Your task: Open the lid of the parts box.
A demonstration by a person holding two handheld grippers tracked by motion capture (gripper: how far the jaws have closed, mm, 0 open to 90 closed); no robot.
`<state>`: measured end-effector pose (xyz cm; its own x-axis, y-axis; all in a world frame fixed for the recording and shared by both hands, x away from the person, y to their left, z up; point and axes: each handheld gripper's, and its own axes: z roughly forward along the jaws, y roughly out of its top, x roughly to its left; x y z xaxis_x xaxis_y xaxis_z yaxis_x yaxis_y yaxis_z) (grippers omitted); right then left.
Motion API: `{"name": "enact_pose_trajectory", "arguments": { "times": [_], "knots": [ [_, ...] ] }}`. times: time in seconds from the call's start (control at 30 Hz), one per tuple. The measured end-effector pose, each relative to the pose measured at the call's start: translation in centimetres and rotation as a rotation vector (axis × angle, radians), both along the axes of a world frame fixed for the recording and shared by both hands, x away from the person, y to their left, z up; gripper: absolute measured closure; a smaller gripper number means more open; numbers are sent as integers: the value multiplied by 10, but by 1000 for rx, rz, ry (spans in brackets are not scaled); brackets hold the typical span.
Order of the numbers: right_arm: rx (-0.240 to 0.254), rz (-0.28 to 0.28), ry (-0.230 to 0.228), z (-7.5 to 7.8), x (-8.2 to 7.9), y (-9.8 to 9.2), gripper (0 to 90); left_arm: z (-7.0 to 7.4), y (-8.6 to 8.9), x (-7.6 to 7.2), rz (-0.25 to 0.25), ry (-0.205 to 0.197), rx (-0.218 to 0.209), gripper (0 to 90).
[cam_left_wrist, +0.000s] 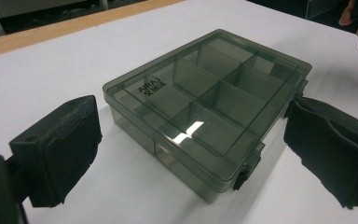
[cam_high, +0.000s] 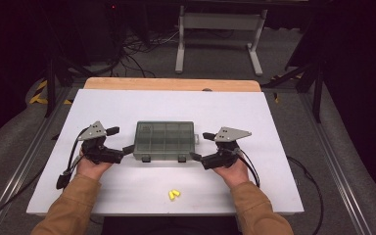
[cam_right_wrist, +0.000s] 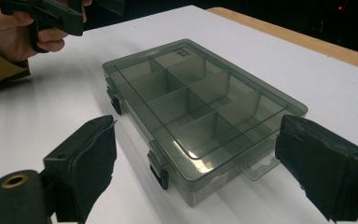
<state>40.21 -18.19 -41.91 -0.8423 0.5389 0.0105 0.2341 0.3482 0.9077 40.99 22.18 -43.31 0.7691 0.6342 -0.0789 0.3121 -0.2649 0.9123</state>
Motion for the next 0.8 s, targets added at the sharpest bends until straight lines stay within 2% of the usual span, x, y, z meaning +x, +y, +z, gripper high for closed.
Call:
{"name": "enact_pose_trajectory", "arguments": {
  "times": [0.13,0.4,0.6,0.8],
  "knots": [
    [6,0,21,-6,4,3,135,-5,-4,2,-7,12,9,55],
    [-51,-10,54,-15,7,6,161,-18,-5,6,-28,44,46,125],
    [-92,-13,75,-21,9,8,182,-22,-9,6,-60,56,77,165],
    [-124,-7,90,-25,9,8,234,-24,-7,5,-75,75,89,202]
  ]
}}
